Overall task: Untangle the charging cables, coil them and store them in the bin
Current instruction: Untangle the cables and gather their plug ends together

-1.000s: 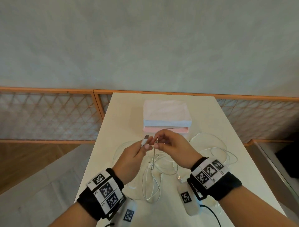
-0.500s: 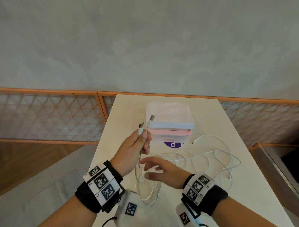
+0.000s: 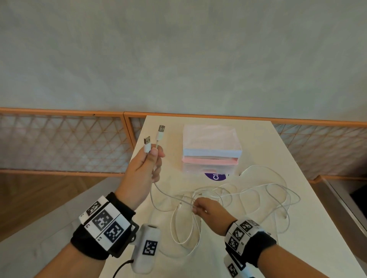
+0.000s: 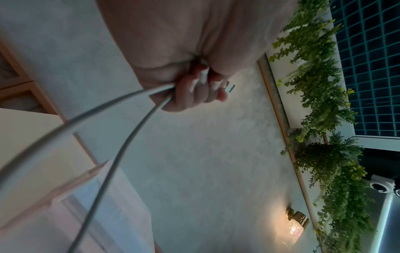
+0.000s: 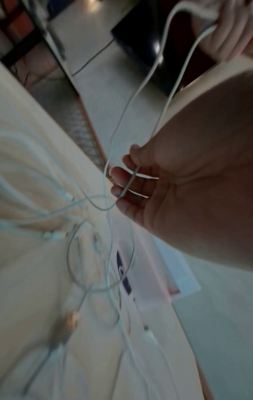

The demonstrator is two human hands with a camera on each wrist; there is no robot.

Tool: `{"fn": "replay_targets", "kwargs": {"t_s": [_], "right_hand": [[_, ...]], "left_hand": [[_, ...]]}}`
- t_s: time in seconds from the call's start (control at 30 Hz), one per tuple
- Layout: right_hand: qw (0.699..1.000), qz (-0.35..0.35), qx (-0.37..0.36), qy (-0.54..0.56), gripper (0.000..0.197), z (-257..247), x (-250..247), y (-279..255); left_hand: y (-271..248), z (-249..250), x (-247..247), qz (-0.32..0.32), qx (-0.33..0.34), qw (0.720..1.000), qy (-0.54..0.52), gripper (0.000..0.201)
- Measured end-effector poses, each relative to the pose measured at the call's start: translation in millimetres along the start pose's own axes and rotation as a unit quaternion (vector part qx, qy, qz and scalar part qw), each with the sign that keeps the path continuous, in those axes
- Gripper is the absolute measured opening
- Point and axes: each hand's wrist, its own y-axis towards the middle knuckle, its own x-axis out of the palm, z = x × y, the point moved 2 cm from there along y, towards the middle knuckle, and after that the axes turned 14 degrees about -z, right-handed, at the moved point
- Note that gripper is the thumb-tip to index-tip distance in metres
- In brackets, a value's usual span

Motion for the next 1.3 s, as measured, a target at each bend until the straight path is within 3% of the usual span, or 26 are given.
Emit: {"fn": "replay_targets", "kwargs": {"t_s": [0.1, 0.2, 0.37, 0.53, 0.6, 0.67, 0.73, 0.8, 0.87, 0.97, 1.17, 1.3], "right_hand": [[0.996, 0.032, 0.086, 0.007, 0.012, 38, 3, -3], [0.981, 0.094, 0.135, 0.106, 0.019, 69, -6, -8], [0.938, 0.128, 0.099, 0.306, 0.017, 63, -23, -9], [0.938, 0.169, 0.060, 0.298, 0.032, 45, -47, -9], [0.953, 0.169, 0.066, 0.241, 0.030, 46, -54, -8], [0.972, 0.139, 0.107, 0.158, 0.024, 59, -54, -7], [0.972, 0.107, 0.184, 0.099, 0.028, 80, -50, -11], [0.951, 0.101, 0.268, 0.114, 0.035, 98, -45, -19], [0.924, 0.118, 0.292, 0.215, 0.041, 101, -41, -24], [0.907, 0.141, 0.229, 0.323, 0.040, 80, -43, -22], [0.946, 0.179, 0.079, 0.258, 0.039, 12, -71, -16], [0.987, 0.094, -0.022, 0.129, 0.035, -45, -84, -26]], "left_hand": [[1, 3, -2, 0.021, 0.007, 1.000, 0.006, 0.029], [2, 1, -3, 0.029, 0.005, 0.999, 0.023, 0.029], [-1, -10, -2, 0.023, -0.017, 0.998, 0.058, 0.028], [2, -13, -5, 0.047, -0.011, 0.995, 0.085, 0.030], [4, -9, -11, 0.065, -0.005, 0.995, 0.080, 0.030], [6, -4, -17, 0.078, 0.001, 0.995, 0.070, 0.029], [7, 1, -21, 0.084, 0.006, 0.995, 0.062, 0.029], [9, 1, -24, 0.084, 0.006, 0.995, 0.062, 0.028], [9, -1, -24, 0.078, 0.001, 0.995, 0.070, 0.028], [7, -7, -24, 0.073, -0.007, 0.992, 0.104, 0.028], [10, -13, -18, 0.042, -0.035, 0.982, 0.180, 0.017], [16, -14, -5, -0.017, -0.020, 0.973, 0.230, 0.002]]}}
